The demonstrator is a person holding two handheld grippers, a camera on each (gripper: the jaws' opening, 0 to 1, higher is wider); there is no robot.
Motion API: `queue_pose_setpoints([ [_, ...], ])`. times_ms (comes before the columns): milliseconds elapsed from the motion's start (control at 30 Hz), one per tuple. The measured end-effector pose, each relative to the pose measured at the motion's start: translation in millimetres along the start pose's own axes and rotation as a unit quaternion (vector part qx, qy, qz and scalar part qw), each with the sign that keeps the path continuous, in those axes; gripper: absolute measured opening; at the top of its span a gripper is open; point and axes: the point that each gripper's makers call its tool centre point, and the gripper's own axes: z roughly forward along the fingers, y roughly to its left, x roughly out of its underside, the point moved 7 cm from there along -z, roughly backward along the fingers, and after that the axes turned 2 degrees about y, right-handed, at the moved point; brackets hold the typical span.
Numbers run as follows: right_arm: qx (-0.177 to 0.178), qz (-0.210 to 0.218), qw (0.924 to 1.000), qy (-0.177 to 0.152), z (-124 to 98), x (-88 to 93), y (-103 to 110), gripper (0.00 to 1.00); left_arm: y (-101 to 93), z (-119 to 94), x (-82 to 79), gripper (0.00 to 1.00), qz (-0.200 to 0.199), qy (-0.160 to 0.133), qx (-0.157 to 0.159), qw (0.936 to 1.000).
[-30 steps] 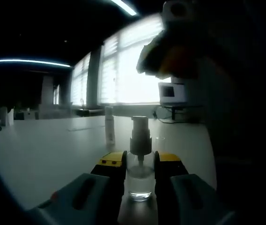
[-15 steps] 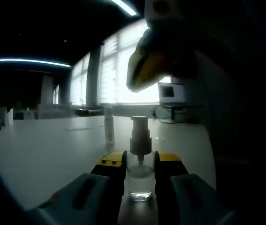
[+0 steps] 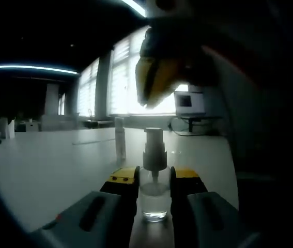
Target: Clamp pump bottle remove cover press pump head put on cover
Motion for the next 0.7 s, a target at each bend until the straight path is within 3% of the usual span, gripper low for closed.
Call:
queue_pose_setpoints([
  [167,-0.026,-0.014,0.9995,0.007,3,-1.9,4,0.00,0.3,0,-0.1,0.15,0.000,0.000,-0.001,1.0000],
  [367,-0.041,-0.032,0.9979,0.040,12,-2.5,3,0.00,0.1,-1,-0.1,0.15,0.000,0.000,-0.001,1.0000],
  [700,-0.058,-0.027,0.9967,0.049,17,-3.2,4,0.00,1.4,-1,0.4,0.15,-0.002,0.000,-0.002,1.0000],
])
